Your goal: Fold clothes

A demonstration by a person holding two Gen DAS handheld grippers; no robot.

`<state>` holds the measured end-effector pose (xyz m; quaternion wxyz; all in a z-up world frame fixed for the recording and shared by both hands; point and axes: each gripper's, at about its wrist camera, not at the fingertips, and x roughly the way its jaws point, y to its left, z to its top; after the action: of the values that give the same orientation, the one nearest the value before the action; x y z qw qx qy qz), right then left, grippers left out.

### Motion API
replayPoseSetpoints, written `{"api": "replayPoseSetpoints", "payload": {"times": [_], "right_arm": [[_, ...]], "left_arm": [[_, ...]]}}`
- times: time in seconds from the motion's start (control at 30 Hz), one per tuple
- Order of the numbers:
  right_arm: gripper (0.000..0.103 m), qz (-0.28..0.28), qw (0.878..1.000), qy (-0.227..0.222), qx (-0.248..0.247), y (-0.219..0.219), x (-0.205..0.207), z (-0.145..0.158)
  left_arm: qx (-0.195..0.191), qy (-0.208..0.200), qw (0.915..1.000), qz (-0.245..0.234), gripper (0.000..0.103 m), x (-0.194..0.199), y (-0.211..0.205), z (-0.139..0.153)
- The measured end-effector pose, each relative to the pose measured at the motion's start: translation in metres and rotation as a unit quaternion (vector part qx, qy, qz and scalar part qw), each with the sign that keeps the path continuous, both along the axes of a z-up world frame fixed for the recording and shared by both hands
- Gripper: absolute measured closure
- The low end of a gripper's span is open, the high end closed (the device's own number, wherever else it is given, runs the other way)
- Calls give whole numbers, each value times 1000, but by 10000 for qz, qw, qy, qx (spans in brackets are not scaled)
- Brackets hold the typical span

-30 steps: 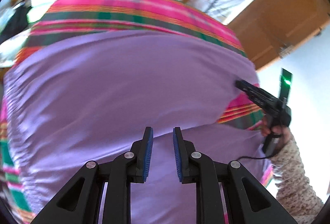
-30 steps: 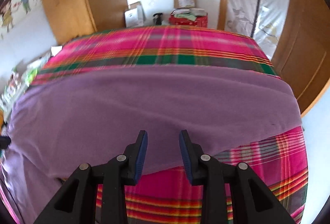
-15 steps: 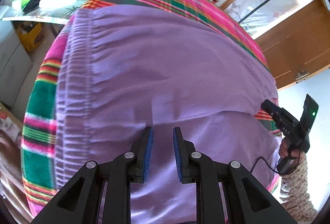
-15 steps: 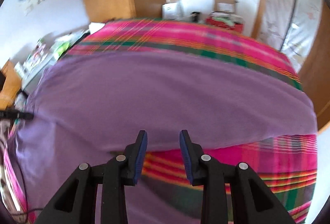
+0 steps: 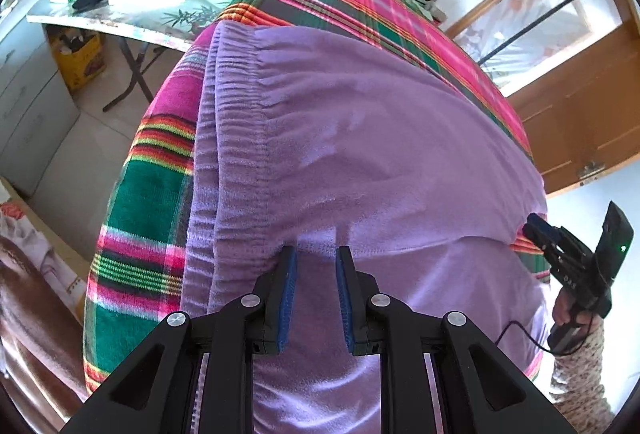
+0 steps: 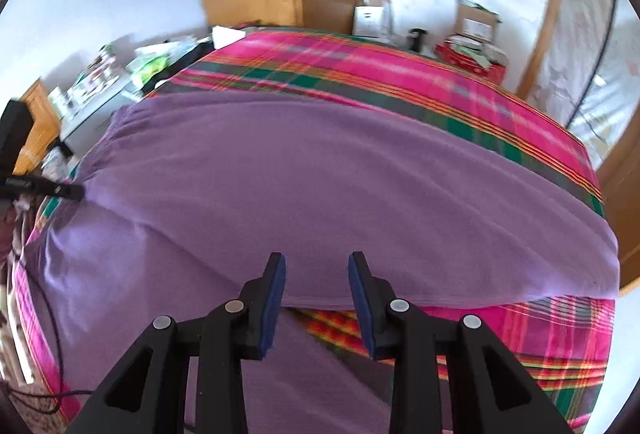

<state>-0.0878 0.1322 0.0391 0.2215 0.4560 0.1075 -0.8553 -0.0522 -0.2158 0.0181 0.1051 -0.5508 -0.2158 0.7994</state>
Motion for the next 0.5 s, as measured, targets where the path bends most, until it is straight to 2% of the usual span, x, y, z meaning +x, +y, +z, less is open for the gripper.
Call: {"api": "replayPoseSetpoints", "payload": {"times": [0.13,0.3,0.4,0.5], "right_arm": [[70,287,9993,25,225,-23,4,-13],[67,294,9984,30,488,-36,1,-26],[67,165,9986,5,497,-35,-1,-24],[67,48,9998,4,200,-32,2,-14]], "left_arm": [[227,-6,9997,36,83,-3,-9,-3],[414,64,9991,100,83,0,-17,-2],[492,90,9986,142,83,0,-23,-3],[528,126,9983,234,83,2,-30,-3]]}}
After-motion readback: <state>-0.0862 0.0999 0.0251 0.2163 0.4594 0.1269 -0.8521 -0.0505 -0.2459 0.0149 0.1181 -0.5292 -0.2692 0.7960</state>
